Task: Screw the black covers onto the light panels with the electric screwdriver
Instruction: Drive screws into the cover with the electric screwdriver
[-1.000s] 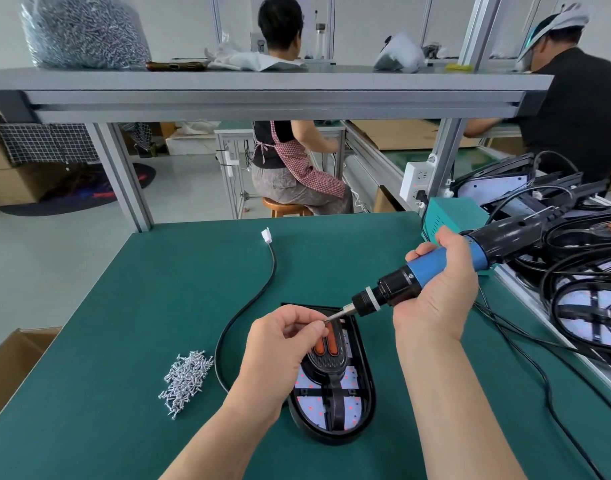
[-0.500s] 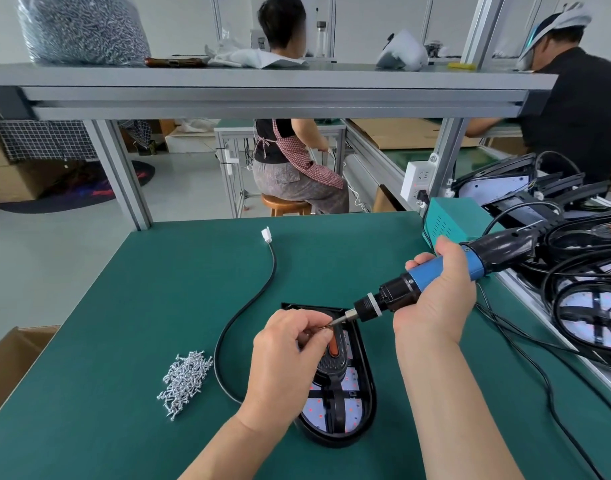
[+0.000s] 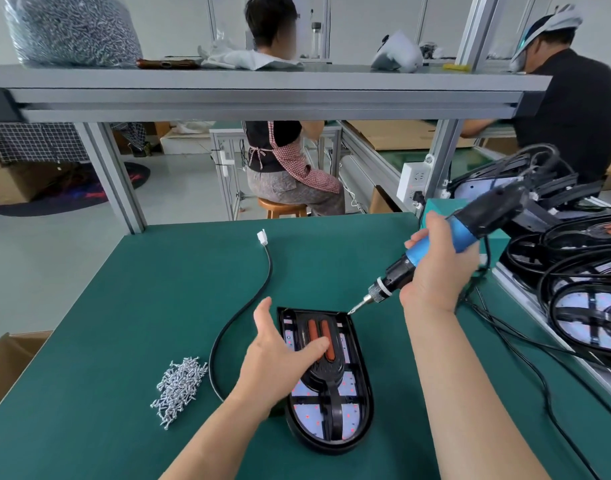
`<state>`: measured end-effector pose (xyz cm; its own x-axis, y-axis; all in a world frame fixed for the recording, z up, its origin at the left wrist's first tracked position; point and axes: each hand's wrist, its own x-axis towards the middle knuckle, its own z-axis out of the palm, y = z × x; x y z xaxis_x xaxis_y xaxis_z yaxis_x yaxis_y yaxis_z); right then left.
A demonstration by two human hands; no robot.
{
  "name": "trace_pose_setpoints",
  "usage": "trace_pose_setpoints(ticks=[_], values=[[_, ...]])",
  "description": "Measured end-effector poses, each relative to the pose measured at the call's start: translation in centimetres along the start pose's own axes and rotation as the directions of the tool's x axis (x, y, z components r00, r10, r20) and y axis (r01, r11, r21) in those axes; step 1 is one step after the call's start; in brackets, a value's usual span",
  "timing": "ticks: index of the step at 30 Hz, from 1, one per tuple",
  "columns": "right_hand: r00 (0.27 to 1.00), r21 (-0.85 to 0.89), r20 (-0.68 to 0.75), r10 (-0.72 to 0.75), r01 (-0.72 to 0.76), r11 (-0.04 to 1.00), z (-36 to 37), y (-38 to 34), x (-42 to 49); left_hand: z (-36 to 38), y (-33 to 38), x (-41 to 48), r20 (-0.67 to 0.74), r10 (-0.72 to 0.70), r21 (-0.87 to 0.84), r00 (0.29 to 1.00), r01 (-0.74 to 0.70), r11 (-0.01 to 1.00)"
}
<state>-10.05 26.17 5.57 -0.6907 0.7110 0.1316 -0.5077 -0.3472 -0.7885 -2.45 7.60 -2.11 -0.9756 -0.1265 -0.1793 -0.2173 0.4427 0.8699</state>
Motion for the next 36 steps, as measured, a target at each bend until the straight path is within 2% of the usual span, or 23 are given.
trace_pose_setpoints(ticks=[3,6,24,36], values=[[0.995,-0.065,0.097,-0.006,0.012,0.998,0.4,1.3,0.1,0.5,-0.5,0.7,0.068,-0.105,-0.167,0.992,0.115,0.979],[0.985,-0.114,0.171,-0.003,0.022,0.993,0.7,2.4,-0.1,0.6,-0.7,1.1,0.081,-0.13,-0.24,0.988,0.146,0.96],[0.956,-0.136,0.294,-0.002,0.044,0.99,1.8,3.6,-0.2,0.7,-0.7,0.8,0.079,-0.1,-0.29,0.992,0.119,0.95],[0.951,-0.134,0.308,0.01,0.033,0.99,2.0,3.7,-0.5,0.6,-1.0,0.8,0.091,-0.084,-0.322,0.992,0.109,0.94]])
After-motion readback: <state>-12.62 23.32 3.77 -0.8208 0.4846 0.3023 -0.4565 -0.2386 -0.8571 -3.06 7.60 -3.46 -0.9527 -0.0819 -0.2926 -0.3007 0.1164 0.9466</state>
